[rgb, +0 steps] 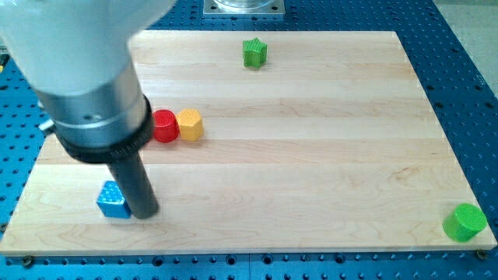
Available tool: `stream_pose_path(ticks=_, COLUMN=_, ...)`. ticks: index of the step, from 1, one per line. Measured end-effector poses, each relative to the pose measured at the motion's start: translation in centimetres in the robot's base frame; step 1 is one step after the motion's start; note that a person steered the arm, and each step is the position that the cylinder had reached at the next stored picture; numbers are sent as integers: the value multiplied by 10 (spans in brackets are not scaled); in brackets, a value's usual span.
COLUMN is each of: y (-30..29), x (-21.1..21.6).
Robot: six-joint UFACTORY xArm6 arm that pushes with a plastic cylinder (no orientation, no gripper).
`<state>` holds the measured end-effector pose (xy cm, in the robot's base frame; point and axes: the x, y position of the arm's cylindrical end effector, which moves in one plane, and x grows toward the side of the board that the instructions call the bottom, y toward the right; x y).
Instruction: Move the blue cube slightly to the bottom left side of the board
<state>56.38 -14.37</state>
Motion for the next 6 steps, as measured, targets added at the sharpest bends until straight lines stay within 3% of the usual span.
stream_pose_path(ticks=1, y=-32, x=-6)
stream_pose_path(ticks=4, y=-39, x=-53)
stream_pose_path(ticks=6, y=-48, x=-9)
